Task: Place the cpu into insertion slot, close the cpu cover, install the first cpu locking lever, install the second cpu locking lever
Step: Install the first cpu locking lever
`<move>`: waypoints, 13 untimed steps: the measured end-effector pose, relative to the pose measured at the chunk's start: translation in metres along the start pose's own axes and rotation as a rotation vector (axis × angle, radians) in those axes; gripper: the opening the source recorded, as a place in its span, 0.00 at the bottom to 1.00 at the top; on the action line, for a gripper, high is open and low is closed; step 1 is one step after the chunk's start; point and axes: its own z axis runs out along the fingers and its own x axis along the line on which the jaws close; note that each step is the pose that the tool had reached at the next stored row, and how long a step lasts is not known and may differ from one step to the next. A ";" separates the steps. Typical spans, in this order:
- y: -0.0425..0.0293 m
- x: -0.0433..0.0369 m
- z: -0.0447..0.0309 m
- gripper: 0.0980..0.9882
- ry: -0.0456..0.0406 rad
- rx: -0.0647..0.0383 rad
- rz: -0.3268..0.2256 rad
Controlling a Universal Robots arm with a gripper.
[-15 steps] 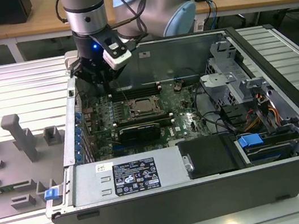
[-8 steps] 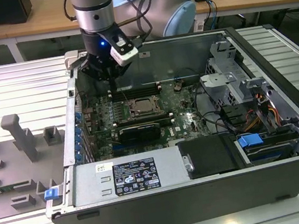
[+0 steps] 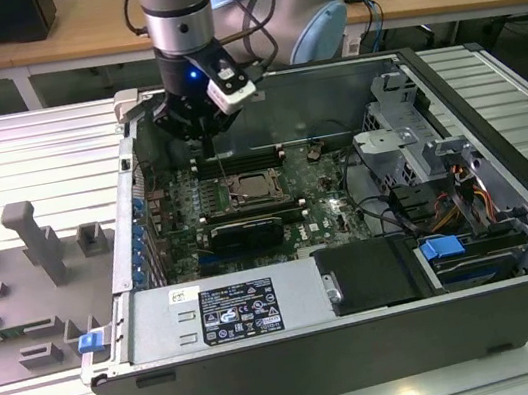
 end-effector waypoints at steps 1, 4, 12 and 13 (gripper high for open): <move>0.0000 -0.0004 0.0003 0.01 0.0000 0.000 0.000; -0.0003 -0.0031 0.0016 0.01 0.0000 0.000 0.000; -0.0019 -0.0226 0.0096 0.01 0.0004 0.006 0.000; -0.0021 -0.0250 0.0103 0.01 0.0006 0.008 0.000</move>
